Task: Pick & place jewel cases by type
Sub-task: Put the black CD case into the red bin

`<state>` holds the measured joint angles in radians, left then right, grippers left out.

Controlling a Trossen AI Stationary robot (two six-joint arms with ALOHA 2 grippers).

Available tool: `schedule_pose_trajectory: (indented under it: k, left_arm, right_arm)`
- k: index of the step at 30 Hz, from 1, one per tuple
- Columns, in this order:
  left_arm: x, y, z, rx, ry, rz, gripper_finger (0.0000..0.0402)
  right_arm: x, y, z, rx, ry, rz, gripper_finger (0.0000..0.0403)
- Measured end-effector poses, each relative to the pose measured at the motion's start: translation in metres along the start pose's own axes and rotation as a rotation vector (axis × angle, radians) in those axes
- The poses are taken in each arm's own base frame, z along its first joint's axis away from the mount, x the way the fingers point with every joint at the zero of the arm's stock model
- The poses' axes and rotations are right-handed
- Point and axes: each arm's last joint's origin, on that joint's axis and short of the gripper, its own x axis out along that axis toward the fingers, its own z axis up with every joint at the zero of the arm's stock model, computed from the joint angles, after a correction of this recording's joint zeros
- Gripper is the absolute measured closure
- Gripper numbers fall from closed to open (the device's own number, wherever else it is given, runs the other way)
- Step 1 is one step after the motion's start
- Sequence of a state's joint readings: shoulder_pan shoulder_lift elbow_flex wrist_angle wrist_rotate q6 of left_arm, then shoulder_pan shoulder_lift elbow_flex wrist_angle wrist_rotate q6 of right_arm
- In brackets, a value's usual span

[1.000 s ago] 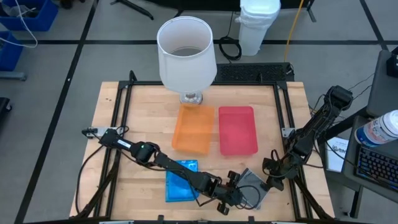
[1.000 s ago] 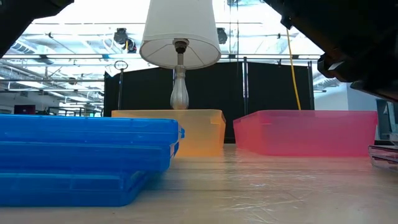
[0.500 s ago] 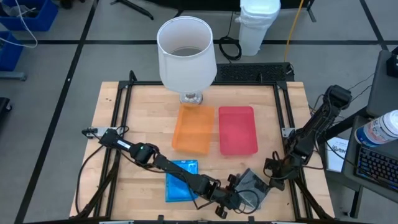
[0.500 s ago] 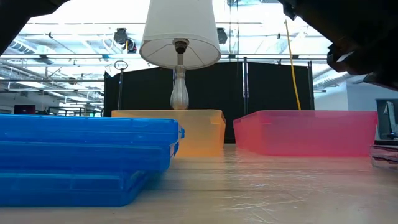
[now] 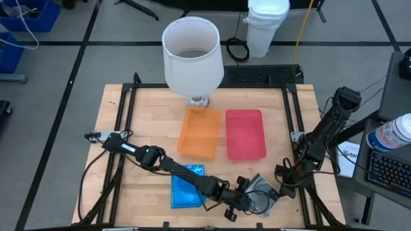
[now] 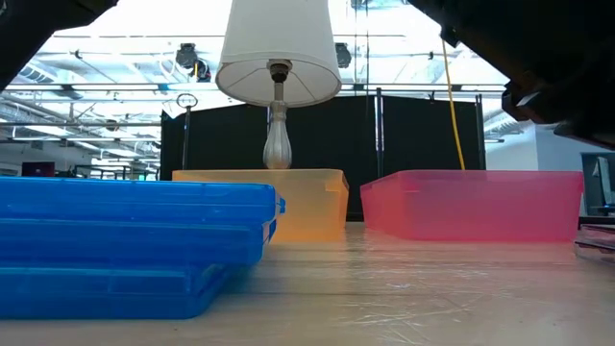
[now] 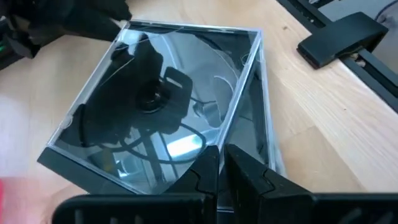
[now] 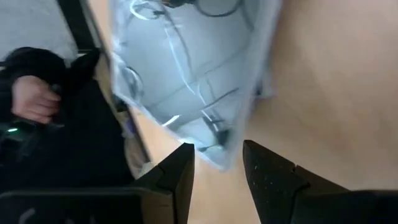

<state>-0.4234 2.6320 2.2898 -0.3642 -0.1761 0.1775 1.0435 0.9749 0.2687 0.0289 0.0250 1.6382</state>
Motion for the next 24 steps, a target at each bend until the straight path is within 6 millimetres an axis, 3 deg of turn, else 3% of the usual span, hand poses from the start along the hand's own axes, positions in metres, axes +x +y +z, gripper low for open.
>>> schedule_pose_trajectory:
  k: [24]
  left_arm:
    - [-0.002,-0.008,0.004,0.032,-0.027,0.003,0.0367]
  right_arm:
    - [0.001,-0.014,-0.008,0.046,-0.062,-0.039,0.0269]
